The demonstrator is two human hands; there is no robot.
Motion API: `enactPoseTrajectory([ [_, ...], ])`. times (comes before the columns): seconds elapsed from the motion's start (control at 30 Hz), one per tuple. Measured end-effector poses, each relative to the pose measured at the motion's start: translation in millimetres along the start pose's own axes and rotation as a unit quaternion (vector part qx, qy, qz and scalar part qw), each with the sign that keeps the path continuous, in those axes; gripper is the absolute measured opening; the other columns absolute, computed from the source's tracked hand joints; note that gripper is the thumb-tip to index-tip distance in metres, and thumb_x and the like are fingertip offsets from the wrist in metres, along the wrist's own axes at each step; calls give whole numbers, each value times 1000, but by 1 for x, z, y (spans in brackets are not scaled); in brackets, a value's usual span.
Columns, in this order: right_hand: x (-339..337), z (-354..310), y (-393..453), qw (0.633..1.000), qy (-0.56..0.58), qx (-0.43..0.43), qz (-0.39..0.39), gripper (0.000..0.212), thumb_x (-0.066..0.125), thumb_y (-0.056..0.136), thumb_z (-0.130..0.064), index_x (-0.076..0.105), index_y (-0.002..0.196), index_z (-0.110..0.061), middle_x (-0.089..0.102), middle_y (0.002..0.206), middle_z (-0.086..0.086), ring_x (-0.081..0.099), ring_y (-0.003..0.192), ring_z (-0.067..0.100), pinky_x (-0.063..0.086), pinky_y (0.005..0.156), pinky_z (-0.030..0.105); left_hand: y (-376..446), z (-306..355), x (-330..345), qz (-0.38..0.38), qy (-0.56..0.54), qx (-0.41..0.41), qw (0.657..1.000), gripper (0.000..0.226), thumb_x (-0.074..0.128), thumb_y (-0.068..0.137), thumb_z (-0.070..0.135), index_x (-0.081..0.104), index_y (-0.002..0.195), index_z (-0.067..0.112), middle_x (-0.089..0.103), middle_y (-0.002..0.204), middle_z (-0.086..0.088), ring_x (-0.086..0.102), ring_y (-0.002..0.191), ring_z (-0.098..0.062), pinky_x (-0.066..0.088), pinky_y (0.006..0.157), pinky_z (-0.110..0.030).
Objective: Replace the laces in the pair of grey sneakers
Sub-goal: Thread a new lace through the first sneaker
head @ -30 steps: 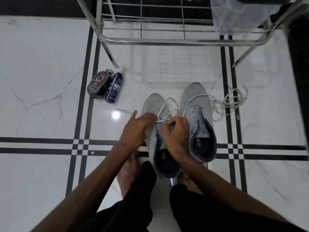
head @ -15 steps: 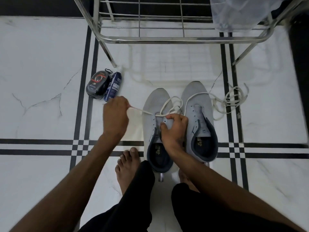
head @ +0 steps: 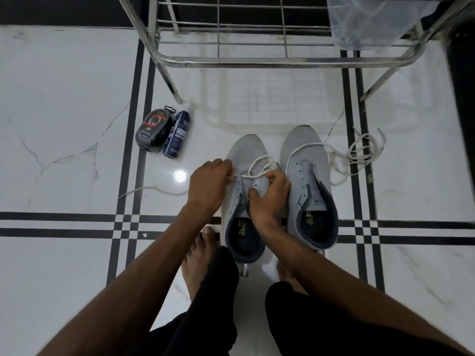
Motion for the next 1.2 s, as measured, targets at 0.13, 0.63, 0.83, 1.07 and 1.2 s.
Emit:
enactPoseTrajectory([
  [0.13, 2, 0, 1, 1000, 5, 11, -3, 42, 72, 81, -4, 49, 115, -16, 42, 116, -3, 43, 102, 9, 31, 88, 11, -12, -33, -13, 108, -96, -169, 975, 19, 53, 90, 1, 48, 89, 19, 55, 87, 0, 52, 75, -22, 34, 64, -33],
  [0.63, 1, -8, -4, 998, -25, -16, -57, 65, 62, 92, 1, 46, 147, -29, 34, 122, 1, 45, 114, 15, 33, 102, 13, 1, -1, 0, -9, -37, 13, 999, 15, 58, 95, 21, 63, 109, 17, 58, 111, -2, 61, 95, -26, 36, 60, -31],
  [0.83, -1, -11, -4, 997, -26, -18, -77, 58, 60, 92, 0, 50, 144, -23, 35, 133, 7, 41, 122, 17, 33, 99, 12, -7, -43, -6, 97, -142, -139, 975, 9, 54, 98, 13, 52, 91, 19, 63, 88, 0, 58, 74, -24, 37, 63, -31],
  [1.07, 3, -16, -8, 994, -43, -30, -99, 59, 57, 92, 3, 48, 145, -21, 32, 131, 2, 38, 123, 17, 30, 93, 9, -23, -41, 5, 120, -331, -261, 899, 7, 42, 104, 13, 46, 98, 14, 72, 89, 1, 71, 79, -17, 60, 75, -41],
  [1.2, 1, -16, -7, 995, -31, -22, -89, 58, 57, 92, 1, 47, 146, -20, 32, 133, 3, 37, 124, 17, 30, 97, 10, -16, -28, 9, 146, -478, -335, 799, 13, 40, 105, 11, 45, 95, 18, 69, 96, -12, 74, 70, -13, 62, 68, -31],
])
Point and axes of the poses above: each hand's wrist, its own y-axis towards the middle knuckle, its own x-axis out of the palm, z = x × y, the point moved 2 cm from there along y, towards the middle knuckle
